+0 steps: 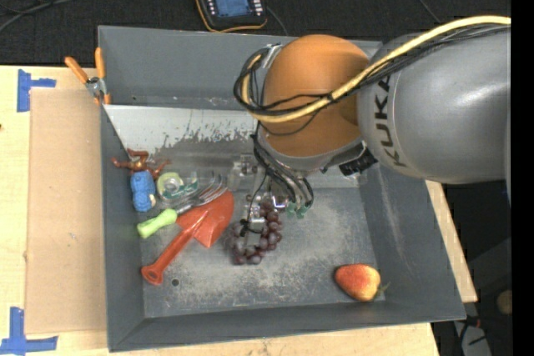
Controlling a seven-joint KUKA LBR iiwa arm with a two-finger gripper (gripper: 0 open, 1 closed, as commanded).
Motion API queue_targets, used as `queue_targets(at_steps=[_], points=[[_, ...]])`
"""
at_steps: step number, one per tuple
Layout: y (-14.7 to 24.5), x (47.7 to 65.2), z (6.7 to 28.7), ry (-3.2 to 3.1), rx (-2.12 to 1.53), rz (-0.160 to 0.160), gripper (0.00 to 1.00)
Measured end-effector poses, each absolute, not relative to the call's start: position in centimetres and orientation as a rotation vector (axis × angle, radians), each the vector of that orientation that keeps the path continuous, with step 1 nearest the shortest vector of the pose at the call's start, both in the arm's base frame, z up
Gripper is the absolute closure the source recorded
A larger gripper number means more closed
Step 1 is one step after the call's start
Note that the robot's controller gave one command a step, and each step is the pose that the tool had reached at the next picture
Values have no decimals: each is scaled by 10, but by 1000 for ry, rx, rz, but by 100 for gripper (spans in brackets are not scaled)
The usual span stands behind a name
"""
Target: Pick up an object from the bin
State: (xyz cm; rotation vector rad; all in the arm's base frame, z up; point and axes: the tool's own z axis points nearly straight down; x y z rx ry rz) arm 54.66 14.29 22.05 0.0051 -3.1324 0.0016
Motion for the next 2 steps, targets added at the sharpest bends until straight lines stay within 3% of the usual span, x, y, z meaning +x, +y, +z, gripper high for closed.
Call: queue_targets(at_steps=[1, 2], points=[[142, 548, 225, -3140, -3, 0, 0], [149, 582, 117, -3133, 219, -2, 0]])
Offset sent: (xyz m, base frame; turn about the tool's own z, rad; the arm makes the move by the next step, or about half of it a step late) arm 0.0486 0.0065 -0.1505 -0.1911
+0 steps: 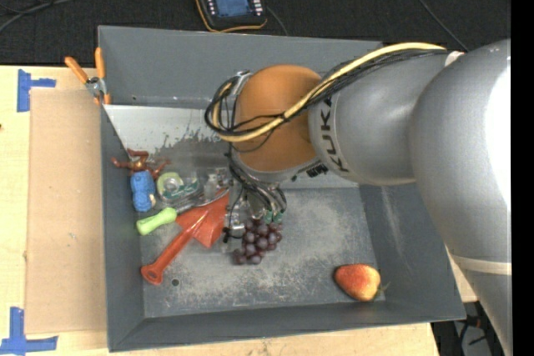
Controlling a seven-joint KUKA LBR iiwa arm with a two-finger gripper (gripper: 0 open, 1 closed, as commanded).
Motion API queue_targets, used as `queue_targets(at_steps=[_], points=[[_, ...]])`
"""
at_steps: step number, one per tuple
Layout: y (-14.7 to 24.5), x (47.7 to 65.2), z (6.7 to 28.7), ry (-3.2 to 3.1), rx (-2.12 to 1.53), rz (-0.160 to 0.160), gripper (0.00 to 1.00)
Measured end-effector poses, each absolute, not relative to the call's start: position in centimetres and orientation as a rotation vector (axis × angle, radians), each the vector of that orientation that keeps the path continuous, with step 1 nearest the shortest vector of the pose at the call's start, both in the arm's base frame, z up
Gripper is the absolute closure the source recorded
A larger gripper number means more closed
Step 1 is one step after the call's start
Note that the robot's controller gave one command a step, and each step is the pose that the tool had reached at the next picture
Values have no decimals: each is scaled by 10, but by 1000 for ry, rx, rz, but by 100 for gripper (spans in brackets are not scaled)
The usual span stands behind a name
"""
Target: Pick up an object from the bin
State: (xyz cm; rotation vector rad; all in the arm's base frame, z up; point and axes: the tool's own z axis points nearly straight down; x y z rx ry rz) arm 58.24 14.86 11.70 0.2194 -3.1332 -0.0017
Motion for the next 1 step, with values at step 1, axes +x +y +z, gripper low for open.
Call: queue_targets(at_steps=[1], points=[[153, 600, 136, -3118, 417, -2, 0]])
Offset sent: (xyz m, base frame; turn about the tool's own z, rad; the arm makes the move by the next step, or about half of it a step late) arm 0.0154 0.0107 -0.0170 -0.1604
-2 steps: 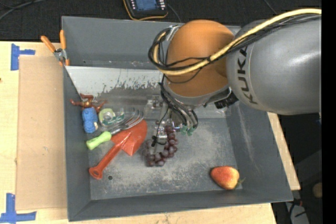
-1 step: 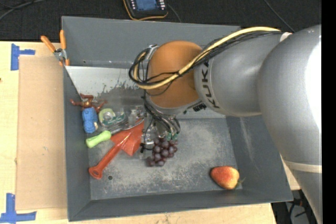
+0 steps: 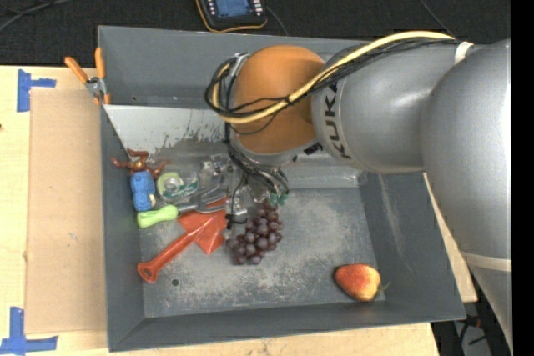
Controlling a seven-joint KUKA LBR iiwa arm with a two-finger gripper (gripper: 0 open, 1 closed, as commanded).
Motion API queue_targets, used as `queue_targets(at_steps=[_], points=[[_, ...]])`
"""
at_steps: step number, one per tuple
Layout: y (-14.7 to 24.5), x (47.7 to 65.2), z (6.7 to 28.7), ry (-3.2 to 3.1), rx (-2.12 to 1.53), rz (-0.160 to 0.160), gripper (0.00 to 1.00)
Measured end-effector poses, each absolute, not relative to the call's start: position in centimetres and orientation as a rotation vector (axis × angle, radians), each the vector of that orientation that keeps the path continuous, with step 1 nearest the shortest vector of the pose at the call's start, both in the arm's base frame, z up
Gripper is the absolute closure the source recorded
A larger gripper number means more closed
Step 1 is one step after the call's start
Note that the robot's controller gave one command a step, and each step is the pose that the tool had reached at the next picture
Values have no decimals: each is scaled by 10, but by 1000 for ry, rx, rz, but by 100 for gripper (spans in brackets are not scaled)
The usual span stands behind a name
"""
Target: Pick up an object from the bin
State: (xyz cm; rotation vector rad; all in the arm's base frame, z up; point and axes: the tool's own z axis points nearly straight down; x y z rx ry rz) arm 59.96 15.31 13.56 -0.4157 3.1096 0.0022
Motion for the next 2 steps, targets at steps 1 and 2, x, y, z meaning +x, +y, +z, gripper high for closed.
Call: queue_targets(at_steps=[1, 2], points=[[159, 597, 97, 3117, -466, 2, 0], [162, 607, 71, 3030, -796, 2, 0]])
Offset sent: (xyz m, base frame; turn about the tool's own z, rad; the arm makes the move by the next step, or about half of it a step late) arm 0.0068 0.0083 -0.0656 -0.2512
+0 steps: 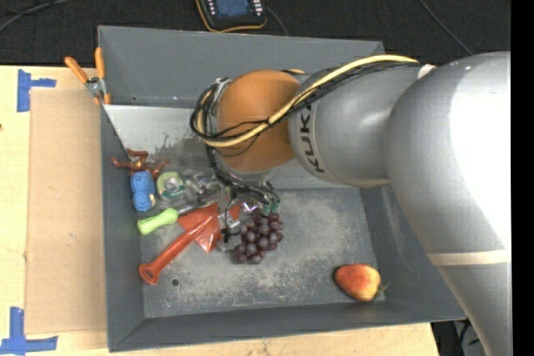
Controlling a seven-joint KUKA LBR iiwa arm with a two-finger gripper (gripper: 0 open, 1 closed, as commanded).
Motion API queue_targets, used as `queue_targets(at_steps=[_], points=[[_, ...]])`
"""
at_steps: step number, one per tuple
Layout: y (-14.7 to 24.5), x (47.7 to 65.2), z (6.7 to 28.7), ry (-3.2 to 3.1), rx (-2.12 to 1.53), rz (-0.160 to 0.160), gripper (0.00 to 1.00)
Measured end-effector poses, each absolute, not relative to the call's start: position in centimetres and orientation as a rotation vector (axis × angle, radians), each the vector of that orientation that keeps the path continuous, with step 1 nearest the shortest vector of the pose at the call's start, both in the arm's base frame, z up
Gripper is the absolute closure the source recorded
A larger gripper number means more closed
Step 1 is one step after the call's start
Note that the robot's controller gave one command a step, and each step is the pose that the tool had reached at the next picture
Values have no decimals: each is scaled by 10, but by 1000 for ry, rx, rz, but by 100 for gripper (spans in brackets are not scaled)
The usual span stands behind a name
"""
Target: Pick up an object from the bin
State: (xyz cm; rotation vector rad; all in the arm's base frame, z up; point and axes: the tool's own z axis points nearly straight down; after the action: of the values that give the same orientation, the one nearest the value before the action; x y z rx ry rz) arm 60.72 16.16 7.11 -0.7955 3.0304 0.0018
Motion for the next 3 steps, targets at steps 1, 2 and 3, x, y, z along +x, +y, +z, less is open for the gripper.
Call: queue_targets(at_steps=[1, 2, 3], points=[[157, 597, 74, 3045, -755, 8, 100], [157, 597, 74, 3046, -754, 8, 100], [157, 598, 100, 3043, -752, 8, 100]])
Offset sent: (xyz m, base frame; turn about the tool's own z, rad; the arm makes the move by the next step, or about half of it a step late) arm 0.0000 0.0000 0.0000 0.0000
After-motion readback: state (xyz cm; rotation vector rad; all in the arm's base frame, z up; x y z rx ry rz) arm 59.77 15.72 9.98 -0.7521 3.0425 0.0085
